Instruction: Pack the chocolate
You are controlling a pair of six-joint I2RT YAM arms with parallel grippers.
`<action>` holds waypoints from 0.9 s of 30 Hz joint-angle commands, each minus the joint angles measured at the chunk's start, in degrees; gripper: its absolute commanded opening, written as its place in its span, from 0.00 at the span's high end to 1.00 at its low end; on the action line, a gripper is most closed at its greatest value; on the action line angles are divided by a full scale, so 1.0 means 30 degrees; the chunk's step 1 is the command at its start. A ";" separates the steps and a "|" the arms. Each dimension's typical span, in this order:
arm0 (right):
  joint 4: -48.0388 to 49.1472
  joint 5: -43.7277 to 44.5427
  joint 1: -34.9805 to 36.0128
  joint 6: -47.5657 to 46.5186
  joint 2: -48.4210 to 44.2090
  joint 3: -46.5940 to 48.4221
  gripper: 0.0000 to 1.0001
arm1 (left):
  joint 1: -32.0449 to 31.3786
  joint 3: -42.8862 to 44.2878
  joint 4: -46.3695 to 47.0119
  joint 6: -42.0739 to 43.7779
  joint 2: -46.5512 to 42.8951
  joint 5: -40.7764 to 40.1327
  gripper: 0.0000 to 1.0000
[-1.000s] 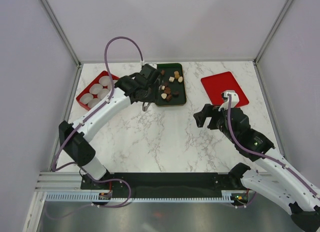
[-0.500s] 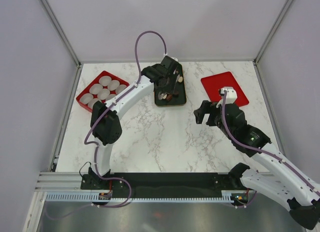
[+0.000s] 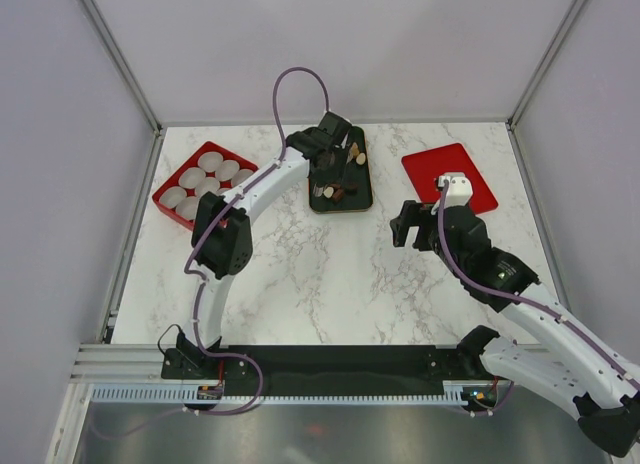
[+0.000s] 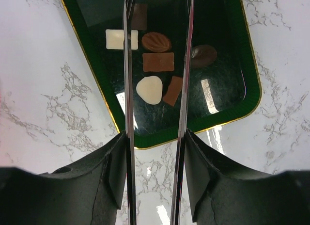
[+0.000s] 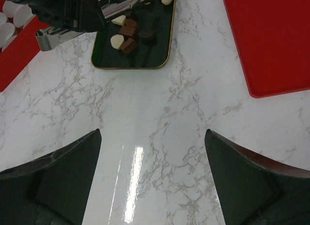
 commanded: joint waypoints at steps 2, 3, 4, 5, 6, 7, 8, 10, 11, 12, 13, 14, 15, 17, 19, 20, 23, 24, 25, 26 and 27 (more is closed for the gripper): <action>0.0368 0.0610 0.0042 -0.0457 0.0137 0.0718 0.03 | 0.0130 0.0977 0.1189 0.1047 0.0609 0.0743 0.48; 0.0368 0.0697 0.0013 -0.0515 0.0166 0.0689 0.03 | 0.0159 0.0977 0.1248 0.1046 0.0698 0.0802 0.48; 0.0368 0.0756 0.0013 -0.0574 0.0196 0.0718 0.03 | 0.0189 0.1006 0.1365 0.1046 0.0844 0.0832 0.48; 0.0368 0.0786 0.0013 -0.0603 0.0254 0.0718 0.03 | 0.0276 0.1036 0.1424 0.1046 0.1020 0.0832 0.48; 0.0368 0.0815 0.0042 -0.0632 0.0284 0.0718 0.03 | 0.0306 0.1152 0.1424 0.1075 0.1195 0.0832 0.48; 0.0368 0.0844 0.0013 -0.0691 0.0313 0.0718 0.03 | 0.0364 0.1182 0.1395 0.1076 0.1284 0.0861 0.48; 0.0368 0.0874 0.0042 -0.0749 0.0342 0.0718 0.03 | 0.0423 0.1211 0.1424 0.1076 0.1372 0.0803 0.48; 0.0397 0.0961 0.0013 -0.0779 0.0343 0.0660 0.03 | 0.0511 0.1270 0.1454 0.1076 0.1636 0.0773 0.48; 0.0426 0.1049 0.0013 -0.0779 0.0429 0.0602 0.03 | 0.0569 0.1328 0.1454 0.1076 0.1724 0.0773 0.48; 0.0455 0.1079 0.0013 -0.0779 0.0459 0.0572 0.03 | 0.0570 0.1358 0.1512 0.1076 0.1840 0.0773 0.48; 0.0485 0.1050 -0.0016 -0.0750 0.0431 0.0514 0.03 | 0.0599 0.1416 0.1483 0.1105 0.1929 0.0744 0.48; 0.0485 0.1079 0.0012 -0.0750 0.0459 0.0513 0.03 | 0.0657 0.1446 0.1512 0.1134 0.1959 0.0773 0.48; 0.0485 0.1108 0.0013 -0.0779 0.0460 0.0484 0.03 | 0.0658 0.1475 0.1483 0.1163 0.1988 0.0773 0.48; 0.0543 0.1138 0.0013 -0.0779 0.0460 0.0454 0.03 | 0.0658 0.1475 0.1512 0.1193 0.1988 0.0802 0.50; 0.0543 0.1196 0.0013 -0.0750 0.0459 0.0425 0.03 | 0.0658 0.1359 0.1454 0.1193 0.1814 0.0861 0.51; 0.0543 0.1196 0.0013 -0.0721 0.0373 0.0396 0.03 | 0.0658 0.1300 0.1483 0.1164 0.1696 0.0919 0.53; 0.0572 0.1167 0.0013 -0.0633 0.0313 0.0338 0.03 | 0.0658 0.0949 0.1483 0.1105 0.1228 0.0920 0.57; 0.0602 0.1109 0.0013 -0.0546 0.0284 0.0337 0.03 | 0.0658 0.0919 0.1483 0.1134 0.1168 0.0920 0.57; 0.0573 0.1079 0.0013 -0.0516 0.0197 0.0279 0.03 | 0.0658 0.0861 0.1454 0.1163 0.0965 0.0920 0.59; 0.0573 0.1021 0.0042 -0.0458 0.0167 0.0250 0.03 | 0.0658 0.0773 0.1483 0.1164 0.0876 0.0920 0.60; 0.0573 0.1021 0.0013 -0.0399 0.0109 0.0220 0.03 | 0.0658 0.0714 0.1454 0.1164 0.0730 0.0920 0.61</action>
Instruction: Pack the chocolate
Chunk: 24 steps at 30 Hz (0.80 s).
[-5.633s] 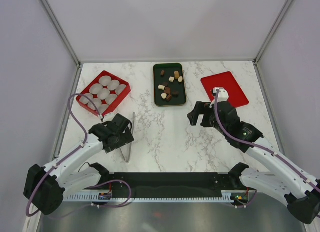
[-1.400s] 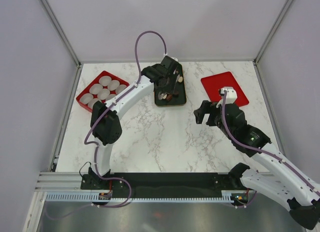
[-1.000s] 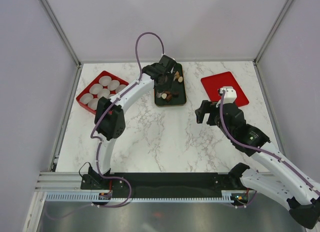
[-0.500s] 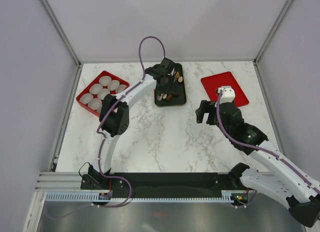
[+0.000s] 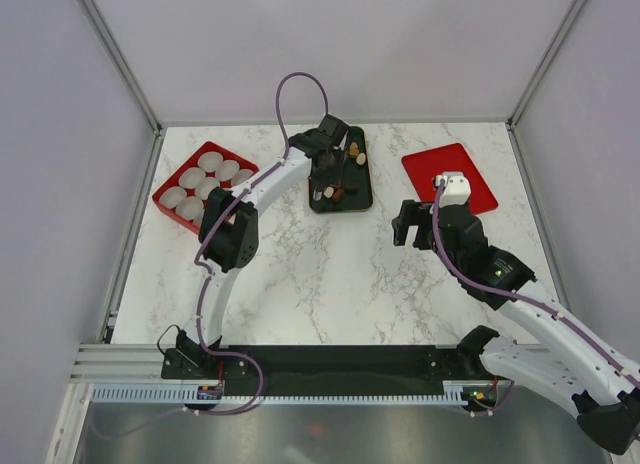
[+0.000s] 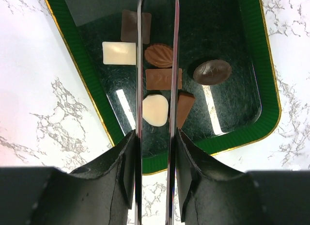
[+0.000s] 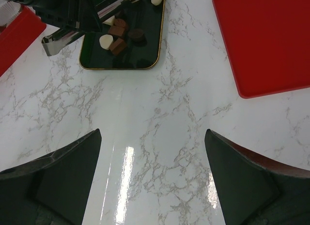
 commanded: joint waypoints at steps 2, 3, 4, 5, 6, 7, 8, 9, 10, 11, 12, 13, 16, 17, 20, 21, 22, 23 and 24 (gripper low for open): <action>0.0529 0.0197 0.0013 0.0184 -0.0541 0.0133 0.03 | -0.0005 -0.0182 0.0536 0.0697 -0.1646 0.0206 0.62; 0.0529 0.0168 0.0042 0.0214 -0.0628 0.0103 0.03 | -0.0005 -0.0271 0.0565 0.0668 -0.1823 0.0235 0.63; 0.0529 0.0168 0.0013 0.0272 -0.0803 0.0016 0.03 | -0.0005 -0.0388 0.0565 0.0610 -0.1999 0.0206 0.63; 0.0529 0.0139 0.0042 0.0302 -0.0892 -0.0043 0.03 | -0.0005 -0.0563 0.0536 0.0580 -0.2465 0.0206 0.63; 0.0471 0.0138 0.0013 0.0302 -0.0951 -0.0073 0.03 | -0.0005 -0.0681 0.0478 0.0522 -0.2702 0.0177 0.63; 0.0441 0.0080 0.0042 0.0360 -0.1068 -0.0102 0.03 | -0.0005 -0.0740 0.0390 0.0463 -0.2965 0.0090 0.64; 0.0441 0.0022 0.0013 0.0332 -0.1127 -0.0102 0.03 | 0.0024 -0.0886 0.0273 0.0462 -0.3229 0.0089 0.64; 0.0412 -0.0008 0.0013 0.0389 -0.1156 -0.0102 0.03 | 0.0024 -0.0945 0.0156 0.0462 -0.3811 0.0060 0.65; 0.0412 -0.0008 0.0013 0.0390 -0.1244 -0.0131 0.03 | 0.0024 -0.0975 0.0097 0.0404 -0.4078 0.0030 0.65; 0.0412 -0.0066 0.0042 0.0419 -0.1303 -0.0160 0.03 | 0.0053 -0.0946 -0.0165 0.0404 -0.4342 0.0001 0.65; 0.0412 -0.0096 0.0013 0.0448 -0.1332 -0.0190 0.03 | 0.0053 -0.0946 -0.0255 0.0375 -0.4983 0.0001 0.65; 0.0412 -0.0125 0.0042 0.0477 -0.1390 -0.0219 0.03 | 0.0198 -0.0975 -0.0400 0.0259 -0.5250 0.0001 0.65; 0.0383 -0.0330 0.0042 0.0594 -0.1449 -0.0307 0.03 | 0.0811 -0.1004 -0.1278 -0.0150 -0.6334 0.0117 0.65; 0.0411 -0.0330 0.0013 0.0653 -0.1450 -0.0307 0.03 | 0.1047 -0.1149 -0.1484 -0.0298 -0.6540 0.0118 0.65; 0.0412 -0.0594 0.0013 0.0712 -0.1596 -0.0453 0.03 | 0.2247 -0.2173 -0.1895 -0.0592 -0.7653 0.0089 0.65; 0.0412 -0.0652 0.0042 0.0683 -0.1683 -0.0483 0.03 | 0.3005 -0.2437 -0.2070 -0.0679 -0.7974 0.0031 0.65; 0.0412 -0.0711 0.0013 0.0654 -0.1742 -0.0512 0.03 | 0.3389 -0.2962 -0.2130 -0.0796 -0.8470 -0.0028 0.66; 0.0412 -0.0711 0.0013 0.0683 -0.1801 -0.0541 0.03 | 0.3828 -0.3199 -0.2246 -0.0884 -0.8765 -0.0058 0.65; 0.0383 -0.0769 0.0013 0.0596 -0.1946 -0.0571 0.03 | 0.4674 -0.3463 -0.2335 -0.0943 -0.9029 -0.0058 0.65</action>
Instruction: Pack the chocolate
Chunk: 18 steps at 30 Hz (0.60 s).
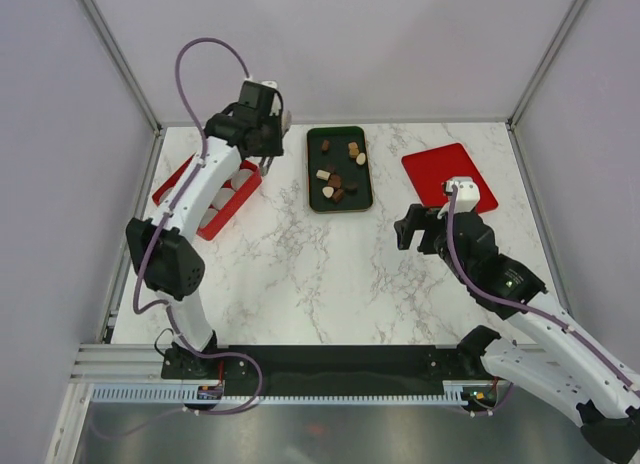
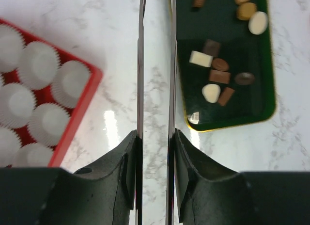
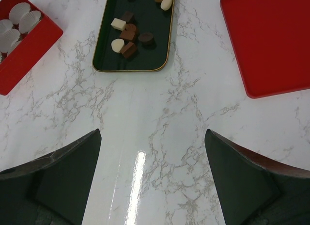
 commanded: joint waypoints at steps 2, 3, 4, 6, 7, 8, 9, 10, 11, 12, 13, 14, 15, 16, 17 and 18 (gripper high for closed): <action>0.0397 -0.0231 0.0013 0.0042 -0.0498 -0.0112 0.03 | 0.2548 -0.1645 -0.0740 -0.0871 -0.1927 -0.0145 0.65; 0.0368 -0.0231 0.0013 -0.0017 -0.0556 -0.0083 0.03 | 0.3509 -0.1938 -0.0798 -0.1017 -0.2165 0.0029 0.65; 0.0281 -0.0202 0.0013 -0.0047 -0.0586 -0.0025 0.03 | 0.4041 -0.2434 -0.0857 -0.1106 -0.2370 0.0234 0.65; 0.0251 -0.0143 0.0013 -0.0047 -0.0703 -0.0024 0.03 | 0.5618 -0.2964 -0.0858 -0.1310 -0.2868 0.0963 0.65; 0.0250 -0.0114 0.0042 -0.0047 -0.0761 -0.0111 0.03 | 0.6121 -0.3518 -0.0886 -0.1486 -0.2986 0.1200 0.65; 0.0250 -0.0056 0.0013 0.0011 -0.0791 -0.0141 0.03 | 0.6561 -0.3726 -0.0857 -0.1516 -0.3104 0.1434 0.65; 0.0250 -0.0084 0.0013 0.0041 -0.0820 -0.0199 0.03 | 0.7320 -0.3873 -0.0886 -0.1517 -0.3134 0.1582 0.66; 0.0250 -0.0084 0.0013 0.0099 -0.0820 -0.0200 0.03 | 0.7647 -0.4136 -0.0886 -0.1488 -0.3076 0.1583 0.66; 0.0250 -0.0171 0.0013 0.0071 -0.0791 -0.0229 0.03 | 0.7911 -0.4254 -0.0857 -0.1458 -0.3076 0.1583 0.66; 0.0279 -0.0201 0.0042 0.0070 -0.0791 -0.0258 0.03 | 0.8291 -0.4343 -0.0857 -0.1429 -0.3047 0.1525 0.66; 0.0251 -0.0230 0.0013 0.0099 -0.0820 -0.0259 0.03 | 0.8294 -0.4489 -0.0857 -0.1400 -0.2988 0.1438 0.67; 0.0250 -0.0260 0.0013 0.0042 -0.0820 -0.0230 0.03 | 0.8294 -0.4548 -0.0857 -0.1428 -0.2930 0.1350 0.67; 0.0250 -0.0260 0.0042 0.0012 -0.0849 -0.0229 0.03 | 0.8932 -0.4607 -0.0857 -0.1458 -0.2813 0.1146 0.67; 0.0250 -0.0231 0.0013 -0.0017 -0.0850 -0.0229 0.03 | 0.8968 -0.4578 -0.0828 -0.1458 -0.2754 0.1028 0.67; 0.0250 -0.0144 0.0042 -0.0076 -0.0879 -0.0229 0.03 | 0.9026 -0.4607 -0.0799 -0.1458 -0.2666 0.0969 0.67; 0.0250 -0.0114 0.0013 -0.0076 -0.0879 -0.0200 0.03 | 0.8998 -0.4607 -0.0712 -0.1400 -0.2578 0.1026 0.67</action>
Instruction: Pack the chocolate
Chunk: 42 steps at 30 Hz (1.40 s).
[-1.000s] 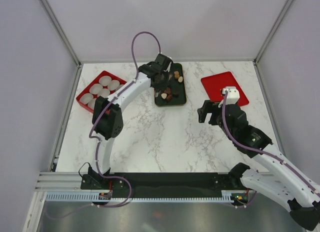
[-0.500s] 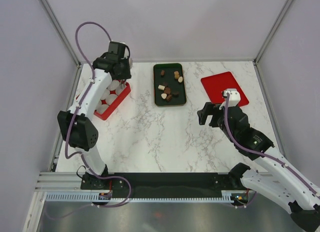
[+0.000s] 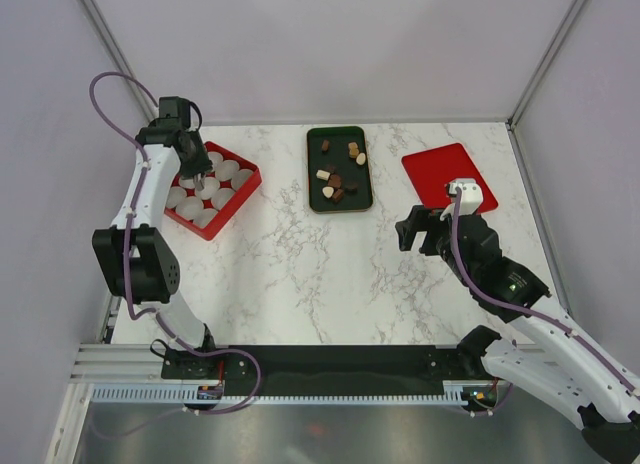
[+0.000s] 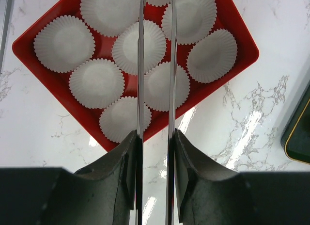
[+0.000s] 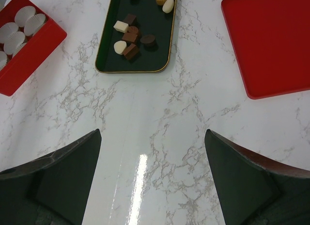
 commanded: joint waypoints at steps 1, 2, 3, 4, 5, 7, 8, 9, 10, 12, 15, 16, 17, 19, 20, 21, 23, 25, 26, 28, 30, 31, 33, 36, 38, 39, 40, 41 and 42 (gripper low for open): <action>0.0272 0.0068 0.0013 -0.0091 -0.0238 0.0040 0.03 | 0.0138 0.0092 0.0367 -0.0380 -0.0283 0.0298 0.66; 0.0272 0.0069 0.0013 -0.0120 -0.0238 0.0069 0.03 | 0.0138 0.0092 0.0426 -0.0379 -0.0166 0.0270 0.67; 0.0301 0.0069 0.0042 -0.0149 -0.0238 0.0128 0.03 | 0.0138 0.0063 0.0513 -0.0466 -0.0136 0.0066 0.66; 0.0273 0.0040 0.0013 -0.0150 -0.0238 0.0128 0.03 | 0.0167 0.0092 0.0630 -0.0496 -0.0019 -0.0052 0.66; 0.0272 0.0069 0.0013 -0.0208 -0.0238 0.0157 0.03 | 0.0167 0.0092 0.0777 -0.0467 0.0040 -0.0111 0.66; 0.0272 0.0127 0.0042 -0.0266 -0.0209 0.0187 0.03 | 0.0167 0.0208 0.1187 -0.0438 0.0273 -0.0229 0.66; 0.0272 0.0156 0.0013 -0.0325 -0.0151 0.0187 0.03 | 0.0138 0.0325 0.1217 -0.0380 0.0565 -0.0113 0.66; 0.0272 0.0215 0.0013 -0.0354 -0.0121 0.0187 0.03 | 0.0138 0.0413 0.1275 -0.0379 0.0771 -0.0112 0.66; 0.0272 0.0331 0.0013 -0.0384 -0.0092 0.0187 0.03 | 0.0167 0.0588 0.1305 -0.0379 0.0947 -0.0141 0.65; 0.0272 0.0478 0.0042 -0.0413 -0.0091 0.0187 0.03 | 0.0138 0.0852 0.1305 -0.0350 0.1358 -0.0170 0.65; 0.0272 0.0625 0.0042 -0.0384 -0.0091 0.0245 0.03 | 0.0138 0.1116 0.1539 -0.0234 0.1826 -0.0287 0.64; 0.0330 0.0597 0.0013 -0.0384 -0.0091 0.0275 0.03 | 0.0138 0.1349 0.1569 -0.0204 0.2060 -0.0345 0.64; 0.0302 0.0625 0.0042 -0.0384 -0.0062 0.0304 0.03 | 0.0167 0.1555 0.1569 -0.0116 0.2236 -0.0433 0.64; 0.0360 0.0654 0.0013 -0.0501 -0.0004 0.0421 0.03 | 0.0138 0.2024 0.1598 0.0060 0.2793 -0.0608 0.62; 0.0360 0.0771 0.0013 -0.0617 0.0083 0.0450 0.03 | 0.0167 0.2142 0.1569 0.0089 0.2910 -0.0784 0.62; 0.0360 0.0801 0.0013 -0.0676 0.0142 0.0509 0.03 | 0.0167 0.2259 0.1598 0.0148 0.3115 -0.0901 0.61; 0.0360 0.0947 0.0013 -0.0793 0.0172 0.0509 0.03 | 0.0138 0.2289 0.1627 0.0206 0.3292 -0.1078 0.60; 0.0360 0.1065 0.0013 -0.0794 0.0172 0.0451 0.03 | 0.0167 0.2435 0.1657 0.0294 0.3614 -0.1078 0.57; 0.0389 0.1094 0.0013 -0.0823 0.0201 0.0364 0.03 | 0.0138 0.2494 0.1657 0.0353 0.3673 -0.1020 0.56; 0.0419 0.1153 0.0013 -0.0794 0.0230 0.0334 0.03 | 0.0167 0.2670 0.1657 0.0382 0.3877 -0.1020 0.55; 0.0448 0.1182 0.0013 -0.0765 0.0260 0.0304 0.03 | 0.0138 0.2816 0.1657 0.0382 0.3879 -0.0933 0.53; 0.0448 0.1182 0.0013 -0.0736 0.0289 0.0304 0.03 | 0.0167 0.2875 0.1657 0.0382 0.3878 -0.0845 0.53; 0.0477 0.1153 0.0013 -0.0677 0.0289 0.0304 0.03 | 0.0138 0.2933 0.1628 0.0412 0.3762 -0.0669 0.52; 0.0477 0.1066 0.0013 -0.0618 0.0260 0.0421 0.02 | 0.0167 0.2905 0.1599 0.0441 0.3411 -0.0610 0.51; 0.0477 0.0890 0.0013 -0.0531 0.0201 0.0479 0.03 | 0.0109 0.2875 0.1482 0.0470 0.2915 -0.0494 0.51; 0.0448 0.0831 0.0013 -0.0530 0.0173 0.0509 0.03 | 0.0080 0.2846 0.1394 0.0470 0.2651 -0.0434 0.51; 0.0448 0.0773 0.0013 -0.0414 0.0114 0.0538 0.03 | 0.0080 0.2817 0.1248 0.0499 0.2416 -0.0405 0.51; 0.0390 0.0569 0.0013 -0.0384 0.0056 0.0626 0.03 | -0.0036 0.2730 0.1189 0.0558 0.2124 -0.0347 0.51; 0.0303 0.0538 0.0042 -0.0326 0.0026 0.0655 0.03 | -0.0096 0.2671 0.1159 0.0616 0.1483 -0.0288 0.51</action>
